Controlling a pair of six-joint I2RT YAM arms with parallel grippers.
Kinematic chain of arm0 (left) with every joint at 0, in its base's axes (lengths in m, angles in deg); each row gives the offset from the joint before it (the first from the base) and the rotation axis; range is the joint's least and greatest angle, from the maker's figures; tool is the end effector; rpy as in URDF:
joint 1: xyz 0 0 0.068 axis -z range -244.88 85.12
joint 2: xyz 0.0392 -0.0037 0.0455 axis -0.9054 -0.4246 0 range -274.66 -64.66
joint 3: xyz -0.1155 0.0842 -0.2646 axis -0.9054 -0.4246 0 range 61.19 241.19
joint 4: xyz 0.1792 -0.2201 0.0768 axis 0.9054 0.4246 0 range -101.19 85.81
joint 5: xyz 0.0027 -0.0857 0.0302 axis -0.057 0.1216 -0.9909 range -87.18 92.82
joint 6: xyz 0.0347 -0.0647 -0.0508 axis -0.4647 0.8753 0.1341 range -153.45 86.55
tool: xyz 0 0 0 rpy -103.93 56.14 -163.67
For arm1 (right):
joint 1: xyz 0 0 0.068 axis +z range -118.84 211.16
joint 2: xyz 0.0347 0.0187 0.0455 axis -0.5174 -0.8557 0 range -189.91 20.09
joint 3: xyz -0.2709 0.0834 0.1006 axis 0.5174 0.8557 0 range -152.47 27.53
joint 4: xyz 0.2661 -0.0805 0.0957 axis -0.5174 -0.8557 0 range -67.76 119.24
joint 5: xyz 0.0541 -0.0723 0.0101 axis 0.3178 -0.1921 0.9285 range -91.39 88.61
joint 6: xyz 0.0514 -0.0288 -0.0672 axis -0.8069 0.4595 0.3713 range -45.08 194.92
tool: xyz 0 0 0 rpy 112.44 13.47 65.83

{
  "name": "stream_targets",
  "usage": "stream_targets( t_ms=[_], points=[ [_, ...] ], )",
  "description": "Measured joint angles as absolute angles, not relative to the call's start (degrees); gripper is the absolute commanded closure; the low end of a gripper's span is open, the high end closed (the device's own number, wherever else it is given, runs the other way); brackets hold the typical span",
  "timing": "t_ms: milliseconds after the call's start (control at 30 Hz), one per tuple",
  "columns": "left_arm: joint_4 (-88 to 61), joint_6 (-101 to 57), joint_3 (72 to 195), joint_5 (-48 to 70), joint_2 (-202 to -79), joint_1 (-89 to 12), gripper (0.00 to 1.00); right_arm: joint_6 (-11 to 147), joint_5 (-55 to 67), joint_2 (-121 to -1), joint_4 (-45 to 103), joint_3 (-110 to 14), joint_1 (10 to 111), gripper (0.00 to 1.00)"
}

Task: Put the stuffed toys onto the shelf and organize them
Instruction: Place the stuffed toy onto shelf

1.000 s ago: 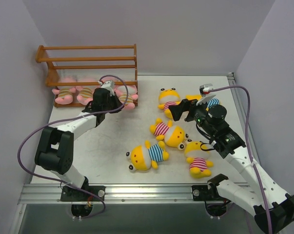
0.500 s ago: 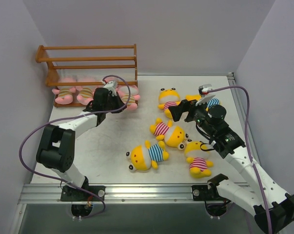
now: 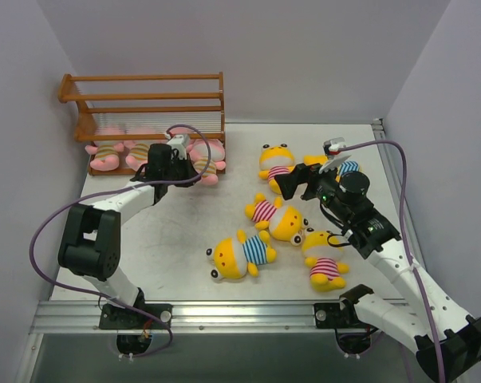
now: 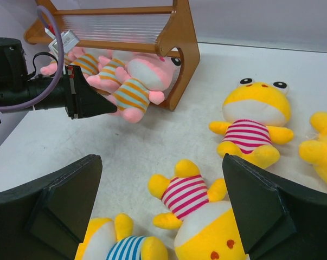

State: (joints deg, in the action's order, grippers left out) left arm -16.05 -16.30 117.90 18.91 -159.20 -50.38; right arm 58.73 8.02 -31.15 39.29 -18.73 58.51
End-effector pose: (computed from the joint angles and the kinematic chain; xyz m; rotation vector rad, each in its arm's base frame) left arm 0.4078 -0.1282 0.1994 0.1168 2.1828 -0.6193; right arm 0.2359 0.1368 0.3908 -0.2842 1.5006 0.7328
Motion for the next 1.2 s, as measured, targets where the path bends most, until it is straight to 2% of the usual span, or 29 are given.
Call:
stream_targets(
  t_ms=[900,1200],
  points=[
    [-15.3,-22.2,118.6,24.3,-159.3,-51.4,0.97,58.5,9.5,-28.7,39.7,-17.8,58.5,0.01],
    [-15.0,-22.2,118.6,22.1,-158.9,-51.6,0.98,58.5,9.6,-28.1,39.7,-17.7,58.5,0.01]
  ],
)
